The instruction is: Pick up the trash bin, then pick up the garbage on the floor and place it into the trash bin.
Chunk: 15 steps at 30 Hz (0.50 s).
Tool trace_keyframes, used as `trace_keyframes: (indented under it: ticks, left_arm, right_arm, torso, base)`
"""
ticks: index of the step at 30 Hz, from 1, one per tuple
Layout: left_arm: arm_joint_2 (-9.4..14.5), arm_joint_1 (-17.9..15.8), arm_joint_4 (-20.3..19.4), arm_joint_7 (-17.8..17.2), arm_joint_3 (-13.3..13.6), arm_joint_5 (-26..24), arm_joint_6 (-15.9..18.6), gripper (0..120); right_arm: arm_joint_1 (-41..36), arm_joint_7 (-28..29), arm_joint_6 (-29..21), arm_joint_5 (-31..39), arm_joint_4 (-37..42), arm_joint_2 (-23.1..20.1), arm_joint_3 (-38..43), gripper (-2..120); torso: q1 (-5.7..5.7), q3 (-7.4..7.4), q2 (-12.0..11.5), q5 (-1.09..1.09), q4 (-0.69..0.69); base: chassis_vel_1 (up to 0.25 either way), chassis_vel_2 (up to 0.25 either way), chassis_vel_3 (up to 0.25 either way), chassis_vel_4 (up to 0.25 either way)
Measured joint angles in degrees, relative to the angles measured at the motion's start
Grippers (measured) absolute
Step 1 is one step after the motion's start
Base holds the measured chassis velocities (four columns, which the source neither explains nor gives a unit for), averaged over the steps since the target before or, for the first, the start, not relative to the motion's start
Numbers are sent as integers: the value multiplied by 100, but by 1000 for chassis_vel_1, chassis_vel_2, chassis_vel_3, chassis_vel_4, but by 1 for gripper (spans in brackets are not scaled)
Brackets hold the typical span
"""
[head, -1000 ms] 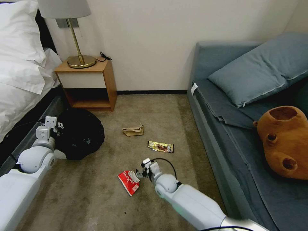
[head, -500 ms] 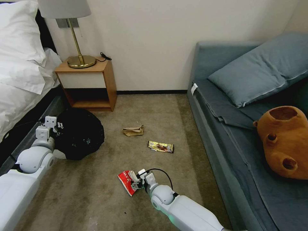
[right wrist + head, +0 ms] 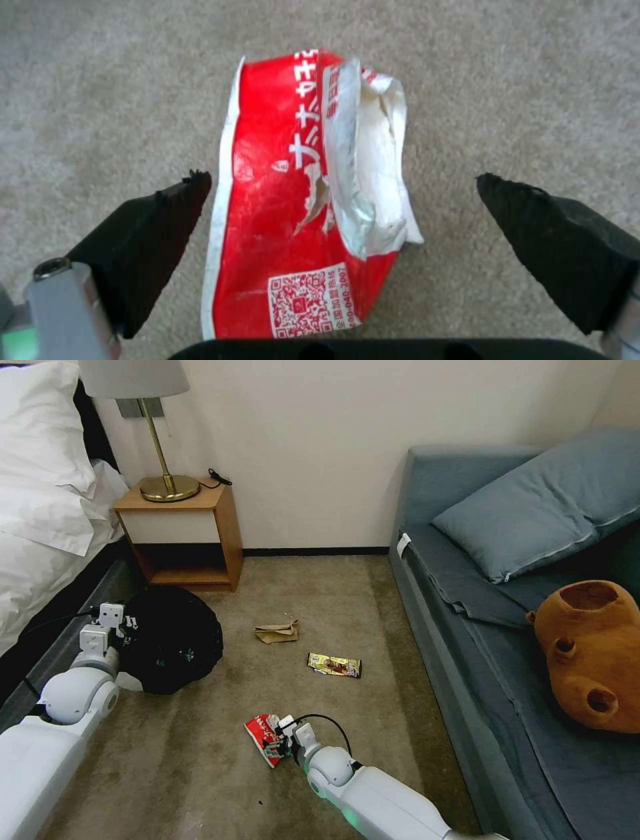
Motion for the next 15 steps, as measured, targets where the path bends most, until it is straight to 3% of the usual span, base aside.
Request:
trace_keyframes:
  ticks: [5,15]
  left_arm:
    - [13,31,-41,-3,-37,-3,0,4]
    - [22,19,-11,2,-46,-11,-13,4]
  right_arm:
    - [12,-130,77,-68,-191,54,18,92]
    - [76,-383,135,-68,-319,112,26,54]
  torso:
    - [0,0,0,1,0]
    - [0,0,0,1,0]
  base:
    - [0,0,0,0]
    - [0,0,0,0]
